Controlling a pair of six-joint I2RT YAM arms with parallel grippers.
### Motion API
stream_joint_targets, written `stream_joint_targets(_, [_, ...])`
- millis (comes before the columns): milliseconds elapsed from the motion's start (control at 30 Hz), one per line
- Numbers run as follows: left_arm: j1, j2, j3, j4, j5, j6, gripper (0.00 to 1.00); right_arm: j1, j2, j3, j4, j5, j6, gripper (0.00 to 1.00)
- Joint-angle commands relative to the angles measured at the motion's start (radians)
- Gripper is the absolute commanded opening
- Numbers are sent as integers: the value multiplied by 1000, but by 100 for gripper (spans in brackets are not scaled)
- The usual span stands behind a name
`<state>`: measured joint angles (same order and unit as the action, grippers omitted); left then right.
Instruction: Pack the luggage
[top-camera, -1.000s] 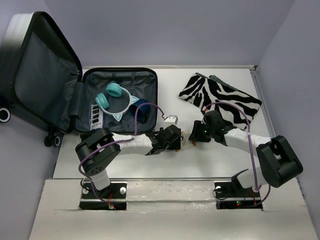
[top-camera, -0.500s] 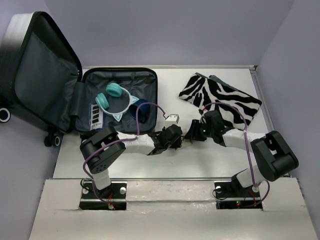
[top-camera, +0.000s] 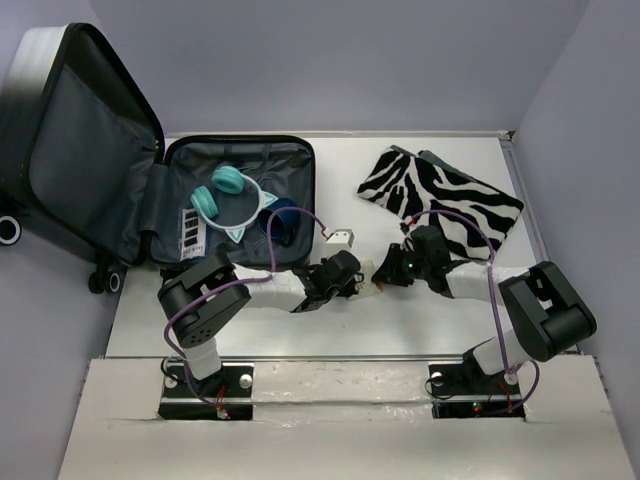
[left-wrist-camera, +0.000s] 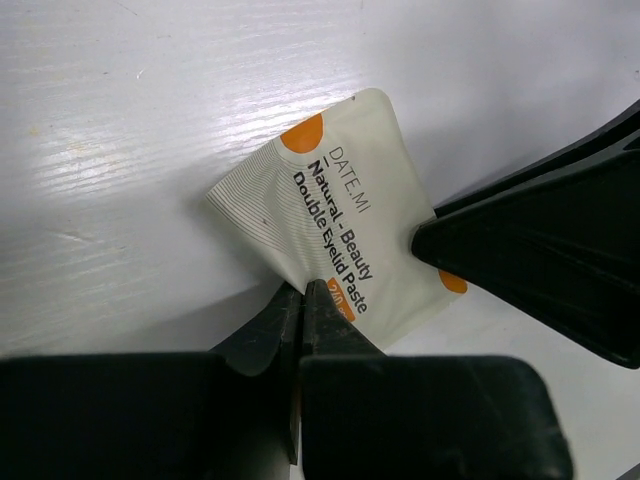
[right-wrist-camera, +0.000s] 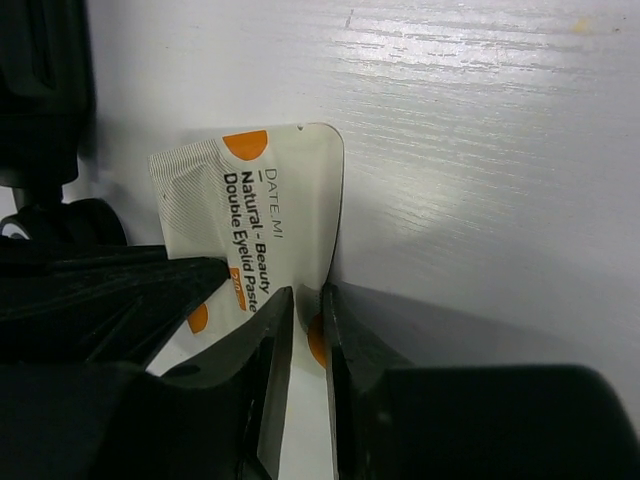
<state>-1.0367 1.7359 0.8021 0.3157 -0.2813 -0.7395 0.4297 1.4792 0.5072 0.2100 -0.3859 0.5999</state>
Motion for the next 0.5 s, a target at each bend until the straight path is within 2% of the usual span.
stream_joint_targets(0, [-13, -39, -29, -7, -4, 23, 6, 12, -45, -27, 35, -28, 18, 26])
stream_joint_targets(67, [-13, -78, -32, -6, -10, 35, 6, 12, -82, -35, 29, -5, 18, 37])
stream_joint_targets(100, [-13, -93, -34, -4, -12, 38, 6, 12, -120, -35, 23, 4, 15, 51])
stream_joint_targets(233, [-13, -171, -37, -3, -18, 54, 6, 12, -184, -18, -43, 62, -3, 77])
stream_joint_targets(300, [-11, -208, -32, -7, -15, 57, 6, 12, -229, -12, -86, 105, -11, 80])
stream_joint_targets(467, [3, -295, -18, -33, -6, 57, 6, 12, -394, 23, -194, 215, -12, 81])
